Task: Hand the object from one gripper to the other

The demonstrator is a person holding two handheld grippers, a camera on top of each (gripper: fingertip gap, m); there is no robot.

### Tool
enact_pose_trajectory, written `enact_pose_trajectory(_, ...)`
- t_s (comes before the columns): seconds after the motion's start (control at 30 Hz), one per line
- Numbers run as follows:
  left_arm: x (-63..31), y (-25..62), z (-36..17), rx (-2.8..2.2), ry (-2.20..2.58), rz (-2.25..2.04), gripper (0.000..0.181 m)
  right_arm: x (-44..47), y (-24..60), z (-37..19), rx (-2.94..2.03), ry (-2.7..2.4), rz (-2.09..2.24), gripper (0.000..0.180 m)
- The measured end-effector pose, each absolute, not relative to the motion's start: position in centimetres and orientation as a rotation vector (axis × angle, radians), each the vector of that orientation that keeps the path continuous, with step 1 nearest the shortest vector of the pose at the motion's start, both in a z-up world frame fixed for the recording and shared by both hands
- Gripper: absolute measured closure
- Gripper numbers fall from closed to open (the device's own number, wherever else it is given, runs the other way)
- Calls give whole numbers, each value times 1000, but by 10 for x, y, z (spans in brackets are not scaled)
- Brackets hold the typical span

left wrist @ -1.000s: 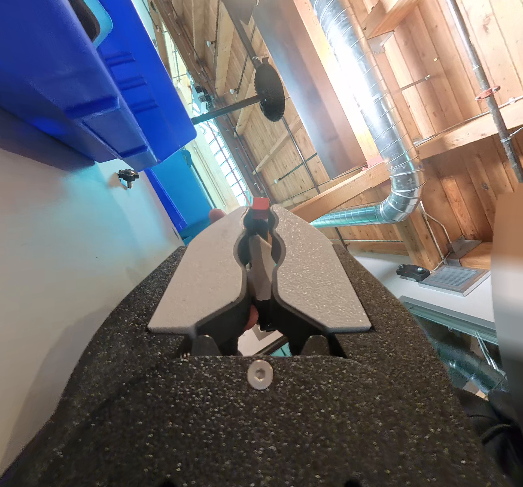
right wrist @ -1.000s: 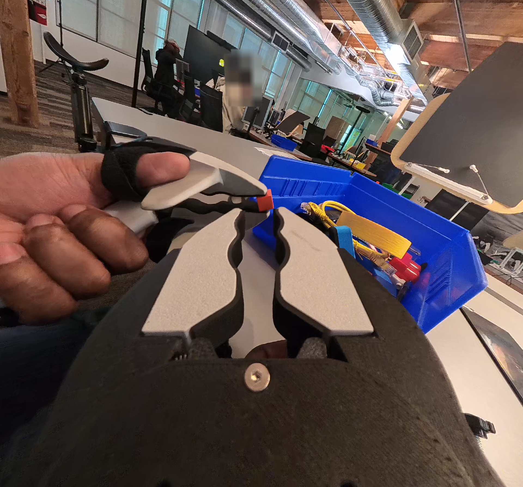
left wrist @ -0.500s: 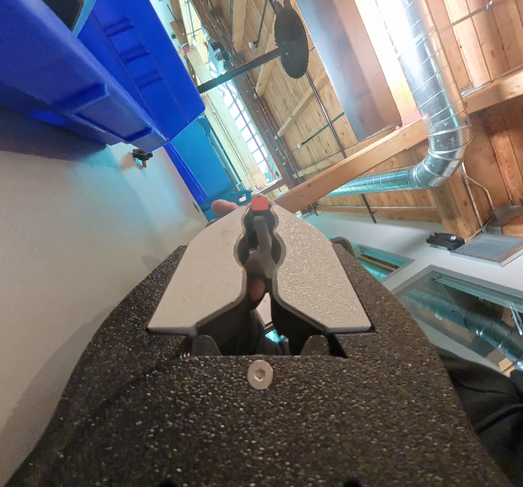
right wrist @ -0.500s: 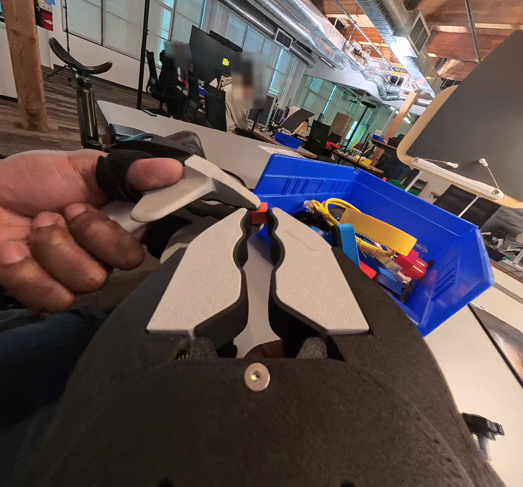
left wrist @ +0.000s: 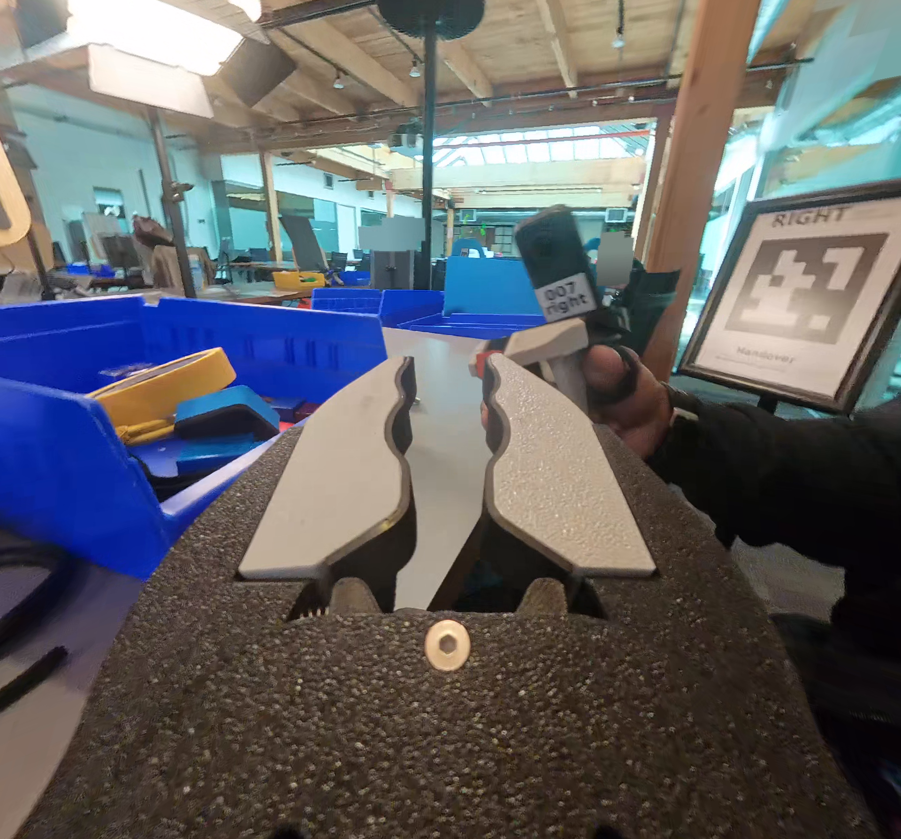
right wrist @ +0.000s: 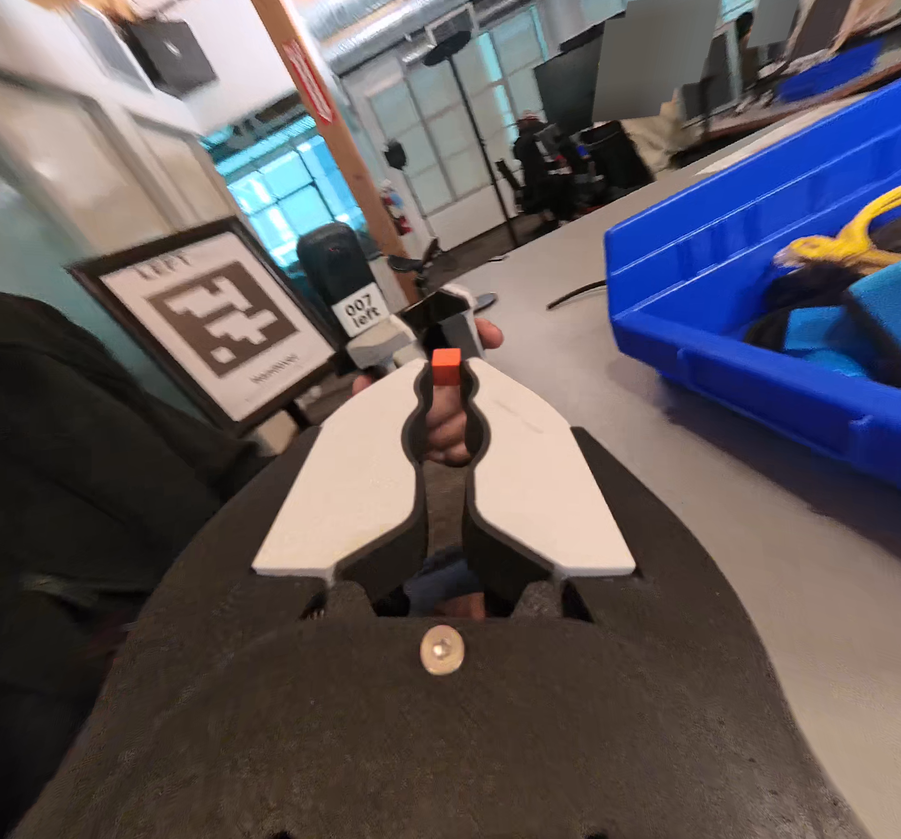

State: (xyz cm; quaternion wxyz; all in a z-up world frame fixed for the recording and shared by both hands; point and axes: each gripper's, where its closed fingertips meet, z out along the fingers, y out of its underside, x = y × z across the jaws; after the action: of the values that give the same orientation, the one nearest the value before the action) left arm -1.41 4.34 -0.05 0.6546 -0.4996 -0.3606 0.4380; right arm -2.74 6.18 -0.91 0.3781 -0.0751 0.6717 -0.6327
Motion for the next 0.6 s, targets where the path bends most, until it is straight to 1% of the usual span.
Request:
enact_pose_trajectory(0.17, -3, 62, 3, -1237, -655, 1073, 155, -12, 71, -11, -189, 1615, -1425, 171)
enact_pose_trajectory(0.33, -1, 79, -13, -1449, -530, 1245, 155, 3, 76, -12, -215, 1593, -1307, 170)
enact_pose_trajectory(0.47, 0, 83, -19, -1517, -474, 1306, 155, 10, 79, -18, -231, 1616, -1245, 170)
enact_pose_trajectory(0.6, 2, 88, -21, -1553, -428, 1336, 159, 15, 82, -20, -246, 1613, -1209, 170)
